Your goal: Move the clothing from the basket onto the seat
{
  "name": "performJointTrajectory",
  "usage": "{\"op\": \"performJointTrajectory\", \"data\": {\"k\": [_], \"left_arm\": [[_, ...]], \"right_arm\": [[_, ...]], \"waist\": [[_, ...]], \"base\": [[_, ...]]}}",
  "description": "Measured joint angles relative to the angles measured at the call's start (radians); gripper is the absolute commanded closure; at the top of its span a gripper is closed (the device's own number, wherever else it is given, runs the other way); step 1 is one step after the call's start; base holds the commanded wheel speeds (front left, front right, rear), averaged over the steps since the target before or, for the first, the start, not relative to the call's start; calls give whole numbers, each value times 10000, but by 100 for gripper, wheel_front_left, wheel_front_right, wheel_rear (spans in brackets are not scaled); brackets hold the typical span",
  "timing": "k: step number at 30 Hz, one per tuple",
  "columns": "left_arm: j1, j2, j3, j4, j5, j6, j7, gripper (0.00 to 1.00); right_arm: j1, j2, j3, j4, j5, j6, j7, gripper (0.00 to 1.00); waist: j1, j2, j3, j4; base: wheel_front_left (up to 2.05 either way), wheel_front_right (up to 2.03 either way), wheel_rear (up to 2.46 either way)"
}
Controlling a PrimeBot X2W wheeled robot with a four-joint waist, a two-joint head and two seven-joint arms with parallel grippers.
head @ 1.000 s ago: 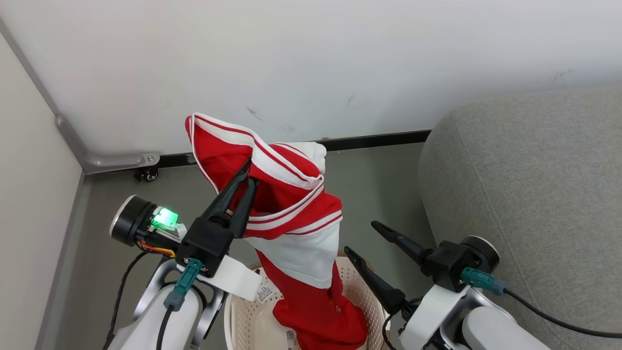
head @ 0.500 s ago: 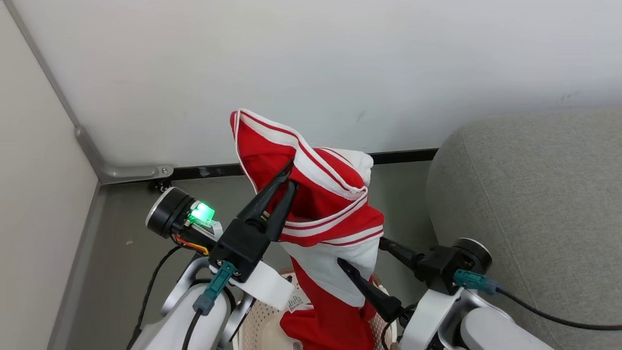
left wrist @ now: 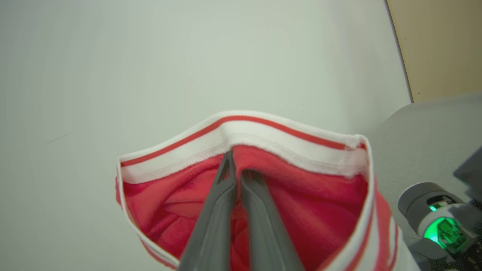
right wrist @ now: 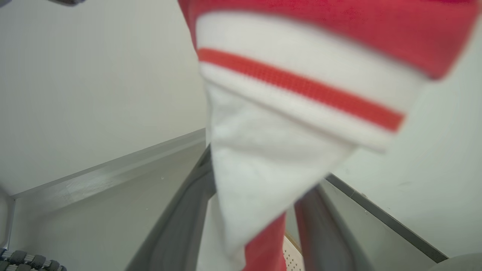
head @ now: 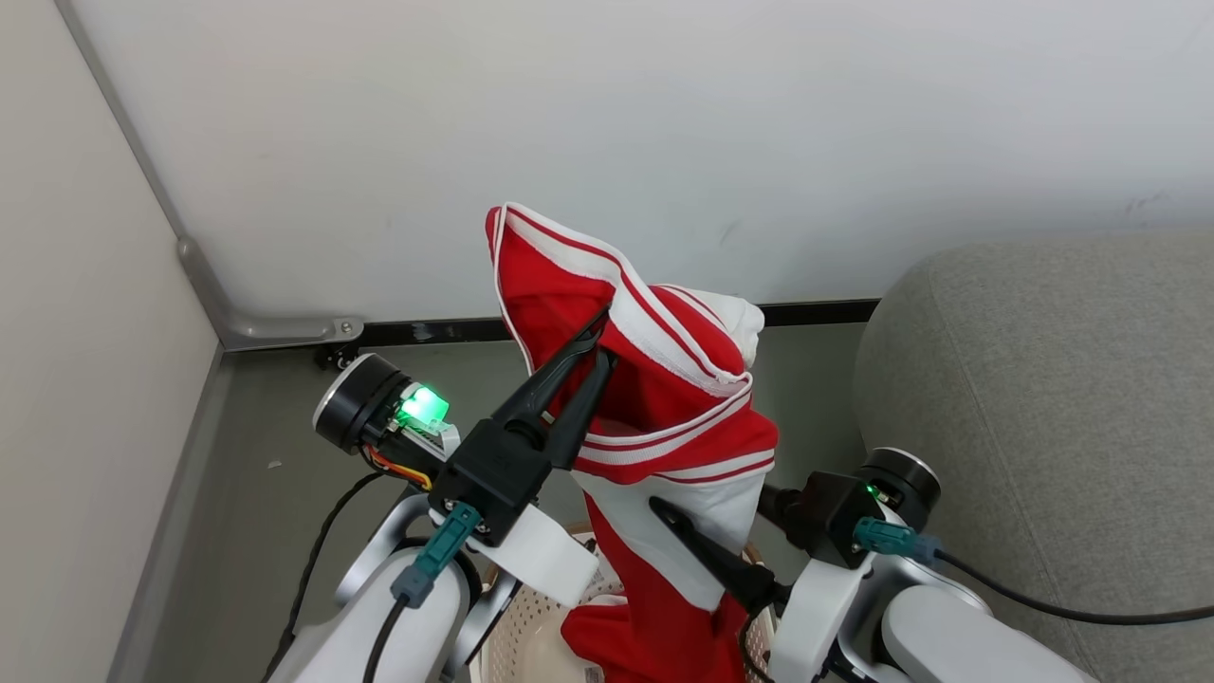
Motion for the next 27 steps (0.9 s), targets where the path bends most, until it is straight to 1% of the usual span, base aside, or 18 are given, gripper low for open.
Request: {"op": "performJointTrajectory", "data": {"k": [4, 5, 6, 12, 17, 20, 23, 27], "left_arm": [[1, -2, 56, -10, -176, -79, 84, 100], [3, -4, 69, -8, -190, -79, 86, 100], [4, -4, 90, -8, -270, -79, 86, 100], [26, 140, 374, 341, -437, -73, 268, 100], [237, 426, 667, 1093, -616, -71, 485, 100], [348, 468, 842, 1509, -796, -71, 527, 100], [455, 464, 974, 1827, -1014, -69, 529, 100], [654, 401, 1156, 2138, -1306, -65, 527, 100]], "right_arm": [[-167, 13, 217, 178, -12, 0, -54, 76], [-237, 15, 247, 196, -21, 0, -121, 91], [-297, 23, 278, 209, -35, 0, -196, 100], [-396, 73, 585, 261, -65, 0, -397, 100], [-388, -90, 723, 242, 117, 0, -514, 100], [-326, -198, 740, 161, 318, 0, -600, 100], [-109, -217, 637, -17, 719, 0, -709, 100], [186, -215, 117, -255, 1333, 0, -878, 100]], "waist": [[0, 0, 34, 41], [0, 0, 46, 39], [0, 0, 57, 34], [0, 0, 116, -60], [0, 0, 148, -224], [0, 0, 159, -349], [0, 0, 164, -486], [0, 0, 169, -678]], "base": [[0, 0, 0], [0, 0, 0], [0, 0, 0], [0, 0, 0], [0, 0, 0], [0, 0, 0], [0, 0, 0], [0, 0, 0]]}}
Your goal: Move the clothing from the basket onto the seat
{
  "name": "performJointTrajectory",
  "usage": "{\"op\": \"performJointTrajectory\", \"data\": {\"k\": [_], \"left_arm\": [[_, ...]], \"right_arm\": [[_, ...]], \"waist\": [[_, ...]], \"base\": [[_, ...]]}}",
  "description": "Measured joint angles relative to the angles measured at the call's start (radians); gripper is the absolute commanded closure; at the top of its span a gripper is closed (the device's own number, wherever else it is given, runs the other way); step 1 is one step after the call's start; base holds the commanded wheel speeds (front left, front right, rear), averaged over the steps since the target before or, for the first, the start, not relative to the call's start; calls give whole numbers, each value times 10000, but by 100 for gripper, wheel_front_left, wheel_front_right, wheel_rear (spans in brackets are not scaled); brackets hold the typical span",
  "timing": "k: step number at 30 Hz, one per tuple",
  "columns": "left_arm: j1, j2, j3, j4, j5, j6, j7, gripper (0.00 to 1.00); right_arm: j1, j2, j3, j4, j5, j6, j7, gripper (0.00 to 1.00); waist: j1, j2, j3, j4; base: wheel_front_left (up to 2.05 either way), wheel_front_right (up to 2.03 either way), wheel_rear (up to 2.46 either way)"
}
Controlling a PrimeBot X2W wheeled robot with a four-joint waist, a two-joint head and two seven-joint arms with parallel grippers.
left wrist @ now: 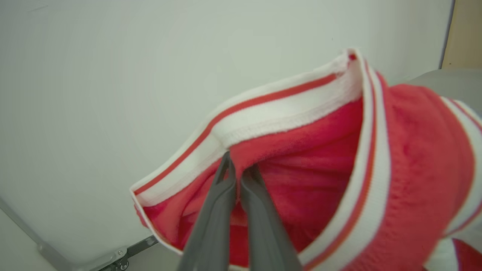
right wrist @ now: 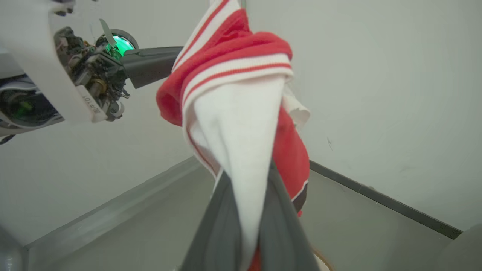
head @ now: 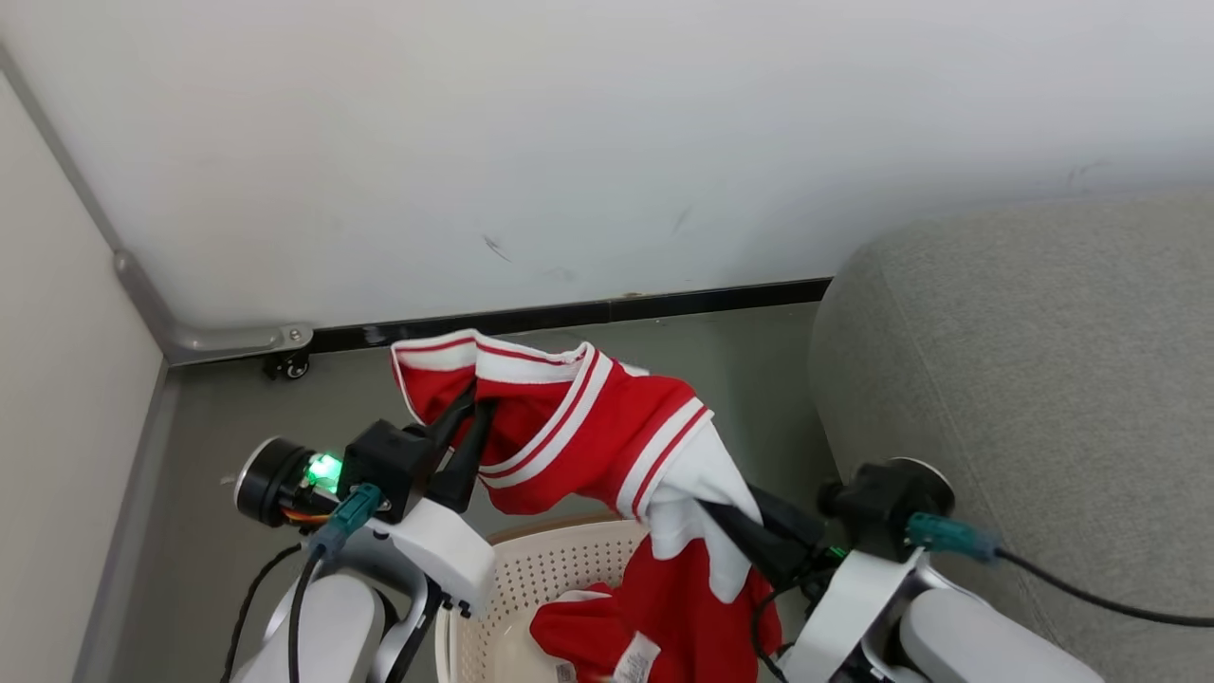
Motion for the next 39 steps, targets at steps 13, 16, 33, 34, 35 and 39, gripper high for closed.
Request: {"op": "performJointTrajectory", "data": {"k": [13, 16, 33, 34, 35, 39], "left_arm": [[654, -314, 577, 374, -815, 142, -284, 0], [812, -322, 690, 384, -959, 173, -431, 0], [1214, -533, 972, 253, -1058, 362, -859, 0], [1217, -568, 972, 253, -1072, 362, -871, 0], [1228, -594, 970, 253, -1099, 360, -884, 0], [1397, -635, 947, 261, -1187, 345, -888, 0]], "right_arm": [[186, -435, -1992, -15, 669, 0, -253, 100], [292, -516, -2351, -10, 708, 0, -280, 100], [1956, -853, -4525, 4, 744, 0, -372, 100], [2059, -849, -4617, -36, 700, 0, -374, 100], [2162, -846, -4717, -82, 660, 0, -378, 100], [2537, -803, -5060, -211, 568, 0, -382, 100]], "waist": [[0, 0, 6, -488], [0, 0, 0, -552], [0, 0, -149, -1156], [0, 0, -159, -1210], [0, 1, -168, -1269], [0, 0, -195, -1521]], "base": [[0, 0, 0], [0, 0, 0], [0, 0, 0], [0, 0, 0], [0, 0, 0], [0, 0, 0]]}}
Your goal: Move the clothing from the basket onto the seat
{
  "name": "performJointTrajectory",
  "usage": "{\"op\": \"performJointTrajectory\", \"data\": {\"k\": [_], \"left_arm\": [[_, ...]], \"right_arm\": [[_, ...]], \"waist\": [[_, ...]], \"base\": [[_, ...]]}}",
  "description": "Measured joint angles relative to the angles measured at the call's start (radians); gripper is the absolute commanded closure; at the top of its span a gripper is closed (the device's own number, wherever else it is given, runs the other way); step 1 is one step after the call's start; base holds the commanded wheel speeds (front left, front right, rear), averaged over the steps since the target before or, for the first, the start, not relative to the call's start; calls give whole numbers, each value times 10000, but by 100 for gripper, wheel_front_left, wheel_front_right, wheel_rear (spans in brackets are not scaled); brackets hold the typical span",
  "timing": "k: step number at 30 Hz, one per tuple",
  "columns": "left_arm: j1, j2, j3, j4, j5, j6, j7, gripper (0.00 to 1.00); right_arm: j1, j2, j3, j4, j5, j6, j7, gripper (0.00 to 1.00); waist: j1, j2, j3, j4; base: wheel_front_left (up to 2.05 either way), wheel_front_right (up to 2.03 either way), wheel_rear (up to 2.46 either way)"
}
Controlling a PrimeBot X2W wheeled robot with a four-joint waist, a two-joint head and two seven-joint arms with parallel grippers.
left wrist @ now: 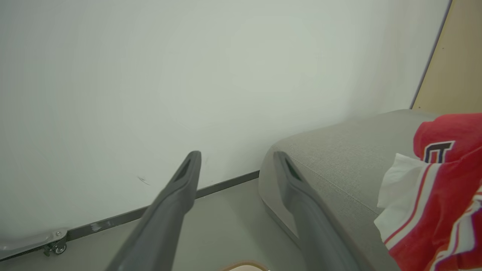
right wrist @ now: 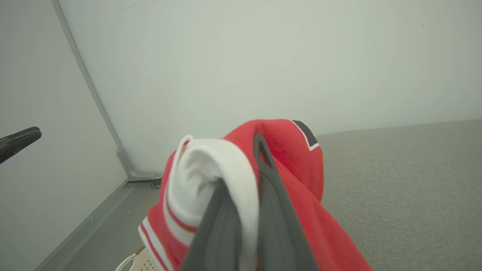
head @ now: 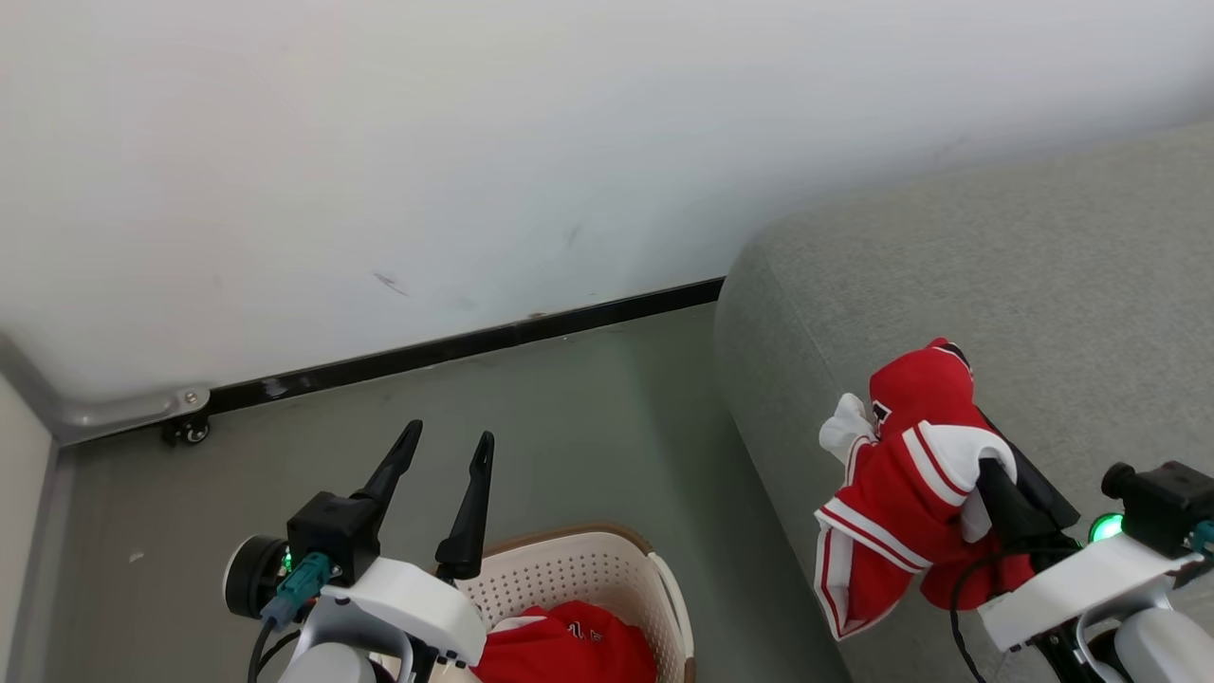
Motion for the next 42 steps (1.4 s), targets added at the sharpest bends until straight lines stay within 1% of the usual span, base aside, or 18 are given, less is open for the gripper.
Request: {"op": "performJointTrajectory", "data": {"k": [10, 18, 23, 30, 33, 38, 42], "left_arm": [[38, -8, 29, 48, -10, 0, -48, 0], [185, 36, 224, 15, -10, 19, -84, 0], [277, 209, 499, -157, -8, 240, -86, 0], [408, 324, 711, -504, 71, 451, -88, 0], [424, 428, 825, -704, 148, 483, -88, 0], [521, 656, 984, -1028, 232, 650, -90, 0], [646, 811, 1051, -1250, 247, 677, -92, 0]], "right_arm": [[770, 253, -579, -527, -355, 0, 15, 100], [927, 462, -997, -957, -435, 0, 82, 100], [827, 598, -1126, -1193, -437, 0, 282, 100], [-17, 581, -1858, -1229, -332, 0, 387, 100], [-530, 577, -2199, -1202, -4, -2, 568, 100], [-1823, 176, -2520, -980, -35, -2, 1060, 100], [-2971, -102, -2832, -704, -40, -2, 1411, 100]], "waist": [[-1, 0, -4, -723], [0, 0, 63, -1246], [0, 0, 150, -1472], [0, 0, 340, -1517], [0, 0, 417, -1455], [0, 0, 599, -1351], [0, 0, 791, -1261]], "base": [[0, 0, 0], [0, 0, 0], [0, 0, 0], [0, 0, 0], [0, 0, 0], [0, 0, 0], [0, 0, 0]]}}
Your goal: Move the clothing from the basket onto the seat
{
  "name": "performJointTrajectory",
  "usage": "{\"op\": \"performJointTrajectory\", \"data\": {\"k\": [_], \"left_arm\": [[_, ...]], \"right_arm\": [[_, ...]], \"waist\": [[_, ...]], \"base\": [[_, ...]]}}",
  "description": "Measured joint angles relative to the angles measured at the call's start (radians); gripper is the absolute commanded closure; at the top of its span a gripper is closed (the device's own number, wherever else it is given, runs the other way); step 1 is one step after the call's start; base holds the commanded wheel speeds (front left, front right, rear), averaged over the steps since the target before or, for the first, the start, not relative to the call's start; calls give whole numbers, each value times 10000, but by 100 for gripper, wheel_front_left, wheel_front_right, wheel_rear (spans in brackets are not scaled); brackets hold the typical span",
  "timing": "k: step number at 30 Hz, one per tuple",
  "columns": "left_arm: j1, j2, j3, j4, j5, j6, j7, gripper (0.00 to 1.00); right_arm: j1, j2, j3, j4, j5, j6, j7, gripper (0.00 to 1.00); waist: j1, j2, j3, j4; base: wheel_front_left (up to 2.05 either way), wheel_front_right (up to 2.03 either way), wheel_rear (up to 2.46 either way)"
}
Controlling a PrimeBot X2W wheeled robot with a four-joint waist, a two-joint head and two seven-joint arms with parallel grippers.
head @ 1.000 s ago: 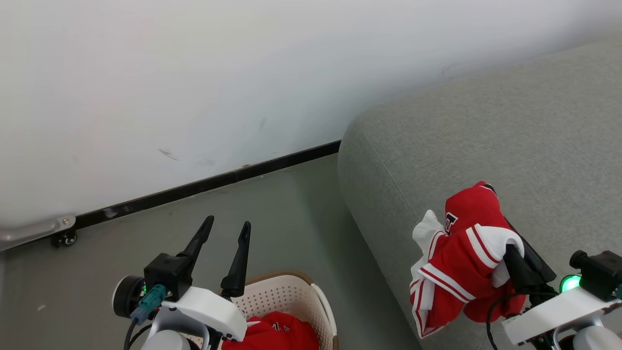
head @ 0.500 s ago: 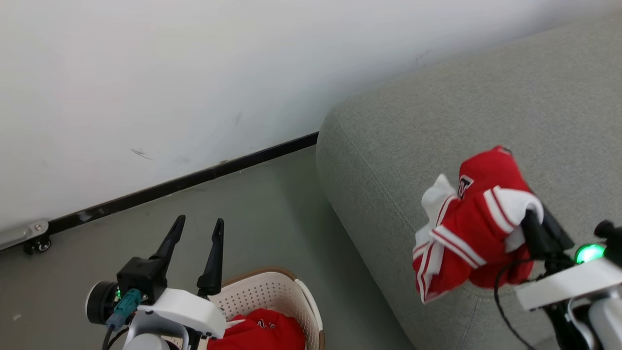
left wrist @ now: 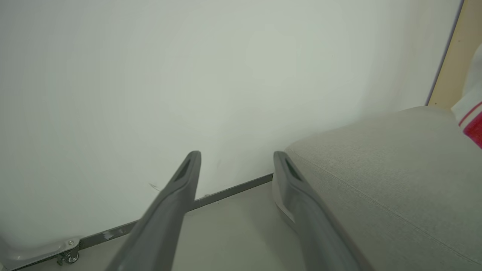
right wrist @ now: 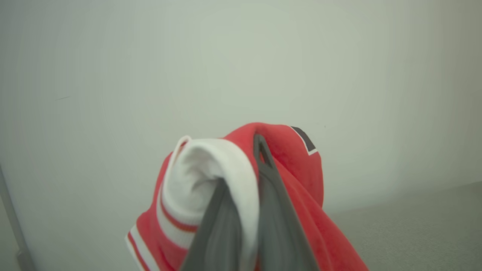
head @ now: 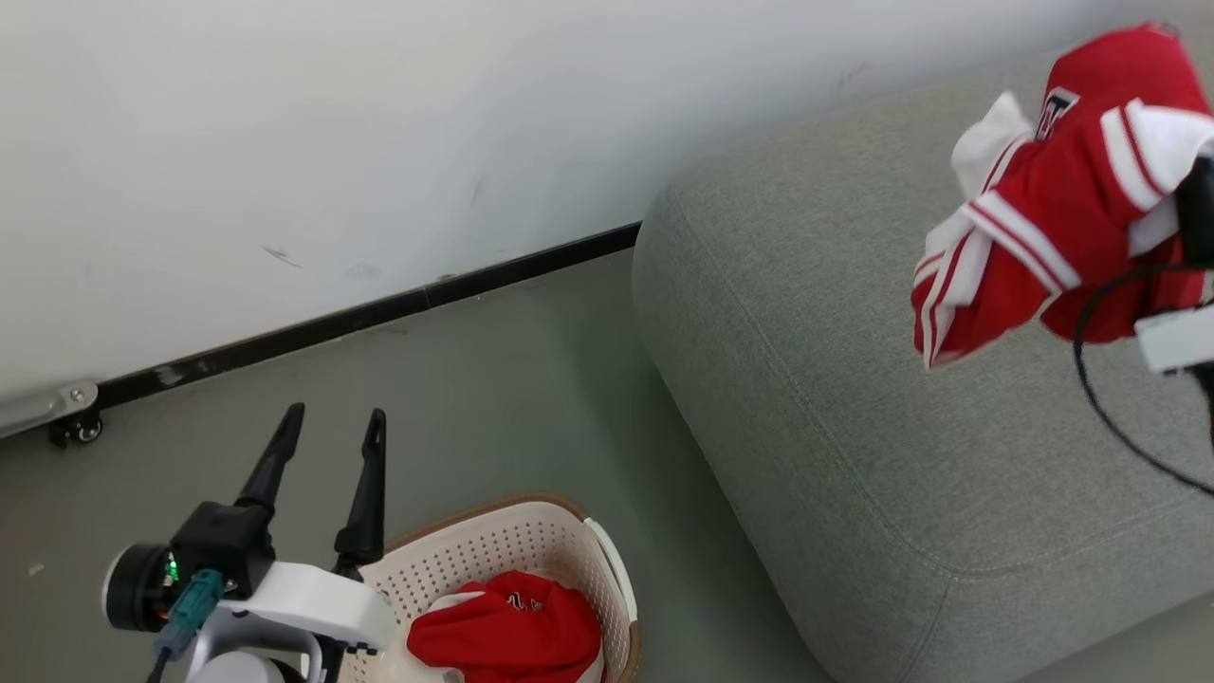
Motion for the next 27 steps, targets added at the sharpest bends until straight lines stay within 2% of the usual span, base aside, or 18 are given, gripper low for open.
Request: {"op": "performJointTrajectory", "data": {"k": [9, 16, 27], "left_arm": [[37, 531, 299, -646, 151, 148, -6, 0], [39, 882, 401, -1346, 372, 207, 117, 0], [27, 1369, 422, -2305, 616, 203, 564, 0]], "right_arm": [[-1546, -305, -629, 1093, -182, 0, 499, 100], [-2762, -499, -1519, 2418, -322, 0, 598, 100], [-3356, -828, -2021, 4209, -1183, 0, 525, 100]], "waist": [[0, 0, 469, 214], [0, 0, 1033, 504], [0, 0, 1879, 1023]], "base": [[0, 0, 0], [0, 0, 0], [0, 0, 0]]}}
